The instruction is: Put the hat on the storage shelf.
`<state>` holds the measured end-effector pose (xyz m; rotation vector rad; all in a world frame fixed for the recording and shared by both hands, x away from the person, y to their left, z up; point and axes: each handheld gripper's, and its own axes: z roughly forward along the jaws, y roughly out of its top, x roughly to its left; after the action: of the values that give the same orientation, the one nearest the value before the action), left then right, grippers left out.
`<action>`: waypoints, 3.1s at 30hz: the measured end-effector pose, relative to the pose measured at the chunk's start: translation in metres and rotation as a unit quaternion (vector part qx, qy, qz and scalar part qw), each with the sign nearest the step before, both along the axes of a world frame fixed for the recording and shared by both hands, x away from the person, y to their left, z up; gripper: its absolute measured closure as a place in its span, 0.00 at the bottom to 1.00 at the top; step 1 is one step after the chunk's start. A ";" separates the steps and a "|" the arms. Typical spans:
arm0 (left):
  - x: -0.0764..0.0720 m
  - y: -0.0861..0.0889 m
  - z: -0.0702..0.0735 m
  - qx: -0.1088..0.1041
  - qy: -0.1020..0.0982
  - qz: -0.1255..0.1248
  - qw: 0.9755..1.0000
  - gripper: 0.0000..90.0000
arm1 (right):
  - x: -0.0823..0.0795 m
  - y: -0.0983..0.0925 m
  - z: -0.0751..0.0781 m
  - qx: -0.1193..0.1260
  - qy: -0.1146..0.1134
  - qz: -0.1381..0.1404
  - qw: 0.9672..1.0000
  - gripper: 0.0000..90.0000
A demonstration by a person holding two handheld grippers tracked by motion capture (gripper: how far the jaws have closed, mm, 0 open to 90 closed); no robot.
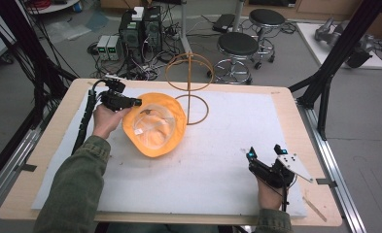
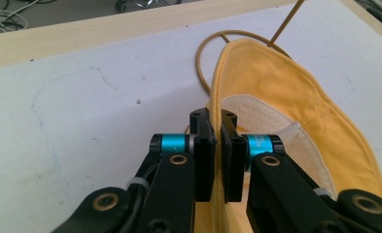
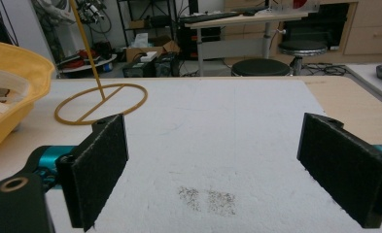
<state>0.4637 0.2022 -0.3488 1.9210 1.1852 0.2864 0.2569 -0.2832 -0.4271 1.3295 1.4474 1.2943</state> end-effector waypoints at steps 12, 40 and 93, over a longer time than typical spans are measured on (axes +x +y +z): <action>-0.012 0.002 0.001 -0.003 -0.039 0.008 0.999 0.96 | 0.000 -0.001 0.000 0.001 -0.001 -0.004 1.000 0.11; -0.054 0.029 0.056 -0.049 -0.281 0.128 0.950 0.96 | -0.002 0.000 0.001 0.015 -0.007 -0.009 1.000 0.11; -0.003 -0.056 0.141 -0.037 -0.440 0.140 0.887 0.96 | -0.002 -0.002 0.002 0.030 -0.012 0.001 0.999 0.11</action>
<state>0.4606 0.1467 -0.2074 1.2741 0.8045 1.1151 0.2550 -0.2850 -0.4255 1.3470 1.4024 1.3605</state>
